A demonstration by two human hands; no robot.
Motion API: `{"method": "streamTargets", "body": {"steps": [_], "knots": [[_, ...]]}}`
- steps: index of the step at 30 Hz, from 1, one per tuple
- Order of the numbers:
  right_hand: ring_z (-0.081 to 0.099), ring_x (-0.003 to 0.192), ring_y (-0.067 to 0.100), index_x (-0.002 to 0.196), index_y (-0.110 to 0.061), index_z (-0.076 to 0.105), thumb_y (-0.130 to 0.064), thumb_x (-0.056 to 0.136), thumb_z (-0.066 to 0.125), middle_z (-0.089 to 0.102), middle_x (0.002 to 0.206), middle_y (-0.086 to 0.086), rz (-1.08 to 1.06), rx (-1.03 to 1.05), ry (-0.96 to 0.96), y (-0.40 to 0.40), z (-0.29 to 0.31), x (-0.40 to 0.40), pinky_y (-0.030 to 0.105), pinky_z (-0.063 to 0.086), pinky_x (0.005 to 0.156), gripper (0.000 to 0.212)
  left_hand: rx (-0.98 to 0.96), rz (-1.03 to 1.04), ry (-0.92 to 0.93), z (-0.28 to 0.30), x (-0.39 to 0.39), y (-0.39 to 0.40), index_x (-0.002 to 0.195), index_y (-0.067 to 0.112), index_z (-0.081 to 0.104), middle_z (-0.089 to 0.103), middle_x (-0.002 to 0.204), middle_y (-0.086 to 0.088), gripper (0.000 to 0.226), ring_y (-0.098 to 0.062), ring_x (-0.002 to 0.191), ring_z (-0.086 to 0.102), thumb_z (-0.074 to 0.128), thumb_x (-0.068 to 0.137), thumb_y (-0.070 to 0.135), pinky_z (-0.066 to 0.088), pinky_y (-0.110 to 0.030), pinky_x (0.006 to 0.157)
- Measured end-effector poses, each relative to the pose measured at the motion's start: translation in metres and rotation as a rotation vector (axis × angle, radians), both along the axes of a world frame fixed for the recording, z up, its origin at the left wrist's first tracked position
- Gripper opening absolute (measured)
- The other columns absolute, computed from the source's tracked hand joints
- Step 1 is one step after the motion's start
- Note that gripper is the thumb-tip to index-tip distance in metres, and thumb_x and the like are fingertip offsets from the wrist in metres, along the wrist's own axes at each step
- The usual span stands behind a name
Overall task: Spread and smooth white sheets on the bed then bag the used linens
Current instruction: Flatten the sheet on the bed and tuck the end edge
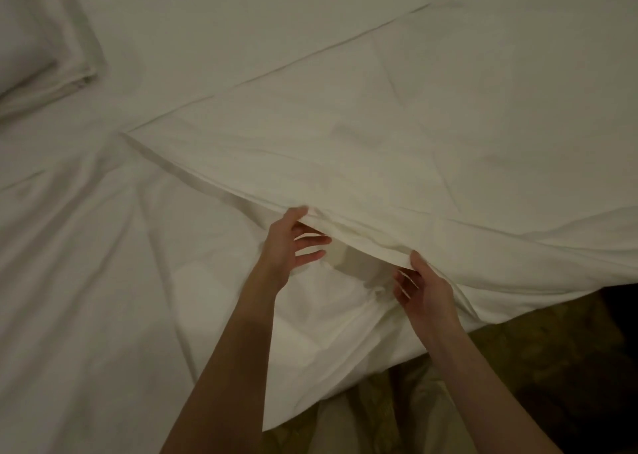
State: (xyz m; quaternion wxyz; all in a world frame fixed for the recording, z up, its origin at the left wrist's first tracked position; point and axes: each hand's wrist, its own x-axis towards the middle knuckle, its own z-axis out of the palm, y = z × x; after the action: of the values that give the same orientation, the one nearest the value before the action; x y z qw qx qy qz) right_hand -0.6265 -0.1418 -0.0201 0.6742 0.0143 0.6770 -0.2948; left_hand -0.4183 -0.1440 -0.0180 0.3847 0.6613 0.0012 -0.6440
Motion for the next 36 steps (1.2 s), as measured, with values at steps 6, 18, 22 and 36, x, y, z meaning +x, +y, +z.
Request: {"method": "streamTargets", "body": {"steps": [6, 18, 22, 36], "knots": [[0.067, 0.070, 0.012, 0.089, -0.006, 0.067, -0.026, 0.083, 0.067, 0.070, 0.076, 0.003, 0.095, -0.021, 0.030, 0.004, 0.001, -0.007, 0.027, 0.049, 0.066, 0.021, 0.055, 0.092, -0.139, -0.007, -0.004, -0.022, 0.115, 0.001, 0.056, 0.067, 0.105, -0.013, 0.044, -0.019, 0.083, 0.069, 0.061, 0.092, 0.038, 0.056, -0.025, 0.058], [0.066, 0.060, 0.004, 0.071, -0.007, 0.060, -0.023, 0.087, 0.068, 0.065, 0.055, -0.007, 0.031, -0.524, 0.298, -0.141, 0.025, -0.002, 0.020, 0.055, 0.067, 0.024, -0.190, 0.081, -0.200, 0.006, 0.006, -0.076, 0.081, 0.002, 0.061, 0.071, 0.064, -0.005, 0.036, -0.017, 0.065, 0.070, 0.054, 0.098, 0.033, 0.058, -0.027, 0.068], [0.066, 0.066, 0.003, 0.068, -0.013, 0.062, -0.050, 0.062, 0.075, 0.066, 0.056, -0.011, 0.199, -0.647, 0.366, -0.197, 0.031, 0.004, 0.020, 0.053, 0.075, 0.040, -0.241, 0.052, -0.190, 0.009, 0.013, -0.107, 0.078, 0.005, 0.064, 0.073, 0.070, -0.002, 0.038, -0.015, 0.070, 0.071, 0.049, 0.100, 0.031, 0.055, -0.028, 0.073], [0.052, 0.051, -0.014, 0.080, -0.022, 0.071, -0.043, 0.090, 0.059, 0.071, 0.073, -0.002, 0.754, -0.866, 0.735, -0.376, 0.002, 0.082, 0.011, 0.041, 0.067, 0.026, -0.149, 0.057, -0.280, -0.022, 0.085, -0.235, 0.088, 0.014, 0.061, 0.071, 0.069, 0.011, 0.026, -0.008, 0.064, 0.064, 0.042, 0.102, 0.025, 0.046, -0.022, 0.066]]}}
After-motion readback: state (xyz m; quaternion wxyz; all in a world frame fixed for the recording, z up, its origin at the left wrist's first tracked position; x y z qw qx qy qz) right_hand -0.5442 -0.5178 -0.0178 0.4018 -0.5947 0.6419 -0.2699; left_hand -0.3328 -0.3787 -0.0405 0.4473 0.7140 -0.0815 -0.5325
